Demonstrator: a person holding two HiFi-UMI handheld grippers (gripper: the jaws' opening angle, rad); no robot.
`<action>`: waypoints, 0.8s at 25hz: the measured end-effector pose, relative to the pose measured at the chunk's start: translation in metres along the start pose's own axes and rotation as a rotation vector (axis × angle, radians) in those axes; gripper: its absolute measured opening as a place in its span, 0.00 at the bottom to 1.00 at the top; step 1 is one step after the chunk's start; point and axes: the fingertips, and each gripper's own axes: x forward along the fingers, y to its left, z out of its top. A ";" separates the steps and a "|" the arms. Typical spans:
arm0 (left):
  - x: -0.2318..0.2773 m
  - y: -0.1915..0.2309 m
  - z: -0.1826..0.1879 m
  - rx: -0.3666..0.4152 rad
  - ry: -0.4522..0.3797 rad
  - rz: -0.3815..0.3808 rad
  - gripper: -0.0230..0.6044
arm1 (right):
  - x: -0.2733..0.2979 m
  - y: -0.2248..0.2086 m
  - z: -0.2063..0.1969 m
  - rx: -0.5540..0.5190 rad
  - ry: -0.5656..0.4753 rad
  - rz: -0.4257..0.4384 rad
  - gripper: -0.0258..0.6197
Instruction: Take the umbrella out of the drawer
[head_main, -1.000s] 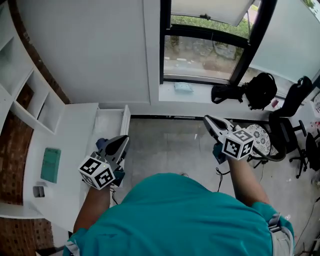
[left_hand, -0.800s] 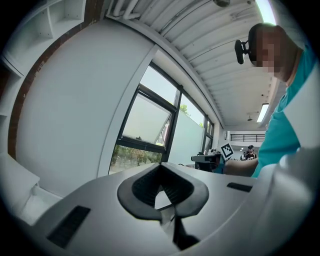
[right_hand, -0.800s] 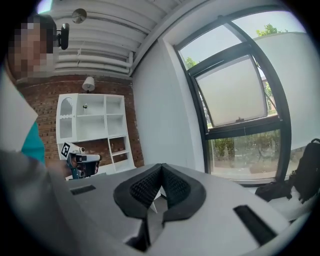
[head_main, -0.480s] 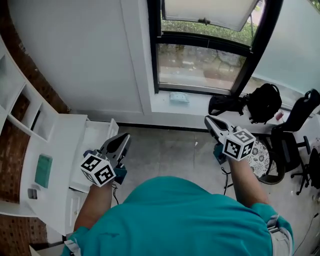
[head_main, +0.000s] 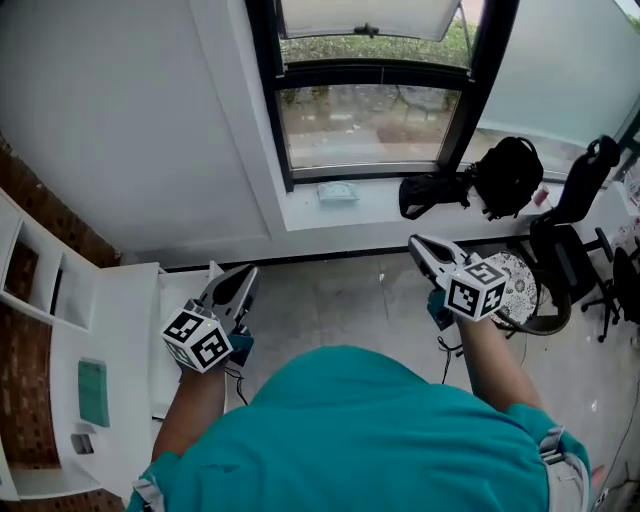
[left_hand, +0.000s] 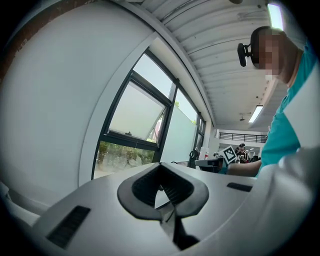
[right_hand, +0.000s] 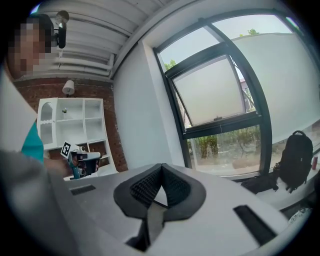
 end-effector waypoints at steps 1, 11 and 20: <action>0.000 0.004 0.000 0.002 0.005 -0.012 0.06 | -0.001 0.002 -0.002 -0.003 0.003 -0.011 0.07; -0.026 0.031 0.011 -0.002 -0.029 0.001 0.06 | 0.017 0.020 0.012 -0.037 0.007 -0.020 0.07; -0.087 0.049 0.006 -0.015 -0.082 0.163 0.06 | 0.097 0.076 0.026 -0.165 0.076 0.208 0.08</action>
